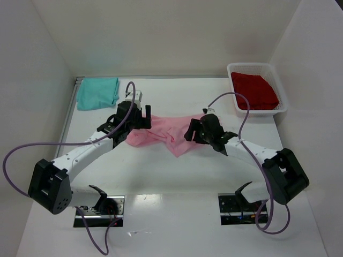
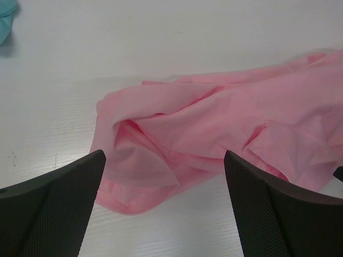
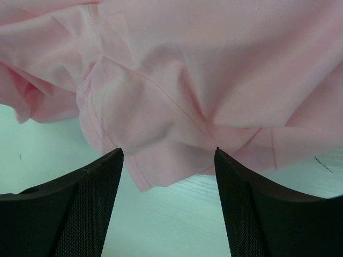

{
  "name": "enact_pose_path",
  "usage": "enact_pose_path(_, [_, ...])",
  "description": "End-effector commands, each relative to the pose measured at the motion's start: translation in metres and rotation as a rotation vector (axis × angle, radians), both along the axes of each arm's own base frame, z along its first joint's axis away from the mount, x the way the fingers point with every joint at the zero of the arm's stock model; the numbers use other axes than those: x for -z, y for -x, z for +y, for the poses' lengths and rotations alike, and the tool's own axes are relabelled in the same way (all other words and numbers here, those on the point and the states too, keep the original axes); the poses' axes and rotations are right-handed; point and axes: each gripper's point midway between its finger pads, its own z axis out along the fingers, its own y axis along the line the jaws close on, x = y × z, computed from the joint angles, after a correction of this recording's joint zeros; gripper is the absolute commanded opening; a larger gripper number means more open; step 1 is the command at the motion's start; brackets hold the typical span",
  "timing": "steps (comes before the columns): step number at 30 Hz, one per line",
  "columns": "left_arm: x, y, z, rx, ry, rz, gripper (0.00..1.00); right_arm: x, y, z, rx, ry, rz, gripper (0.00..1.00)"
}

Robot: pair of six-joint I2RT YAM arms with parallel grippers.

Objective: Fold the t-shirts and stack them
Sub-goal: Flatten out the tshirt

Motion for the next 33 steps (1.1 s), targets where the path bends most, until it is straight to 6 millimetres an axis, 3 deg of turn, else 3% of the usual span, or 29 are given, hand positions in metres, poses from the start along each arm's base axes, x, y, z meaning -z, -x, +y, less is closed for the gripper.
enact_pose_path(1, [-0.008,-0.006,-0.007,0.025,0.014,-0.034,0.99,0.017,0.004,0.006,-0.025,0.014,0.025,0.75])
enact_pose_path(8, [-0.008,-0.006,-0.007,0.025,0.014,-0.034,0.99,0.050,0.002,0.026,-0.066,0.079,0.075,0.72])
enact_pose_path(9, [-0.008,-0.006,-0.007,0.025,0.014,-0.034,0.99,0.060,0.004,0.025,-0.066,0.095,0.099,0.68])
enact_pose_path(11, [-0.004,-0.004,-0.006,0.025,0.009,-0.026,0.99,0.061,-0.003,0.027,-0.058,0.101,0.095,0.58])
enact_pose_path(14, [-0.004,-0.004,-0.006,0.025,0.009,-0.025,0.99,0.058,-0.012,0.026,-0.023,0.116,0.083,0.21])
enact_pose_path(17, [-0.004,-0.005,-0.005,0.017,0.005,-0.028,0.99,0.035,-0.021,0.022,0.022,0.105,0.023,0.07])
enact_pose_path(20, [-0.004,-0.005,-0.005,0.017,0.005,-0.028,0.99,0.004,-0.028,0.022,0.049,0.065,-0.042,0.01])
enact_pose_path(21, [-0.004,-0.005,-0.005,0.017,0.005,-0.028,0.99,-0.013,-0.031,0.025,0.051,0.039,-0.078,0.01])
enact_pose_path(23, [-0.004,-0.005,-0.004,0.021,-0.003,-0.029,0.99,-0.025,-0.033,0.024,0.053,0.040,-0.098,0.01])
enact_pose_path(29, [-0.002,-0.007,-0.005,0.021,-0.003,-0.029,0.99,-0.090,-0.051,0.035,0.036,-0.016,-0.228,0.01])
enact_pose_path(30, [-0.002,-0.007,-0.005,0.021,-0.003,-0.029,0.99,-0.114,-0.057,0.039,0.040,-0.047,-0.271,0.01])
enact_pose_path(31, [-0.001,-0.008,-0.008,0.029,0.001,-0.027,0.99,-0.121,-0.059,0.040,0.033,-0.044,-0.285,0.01])
enact_pose_path(33, [0.009,-0.009,-0.011,0.041,-0.004,-0.001,0.99,-0.157,-0.064,0.042,0.019,-0.059,-0.359,0.08])
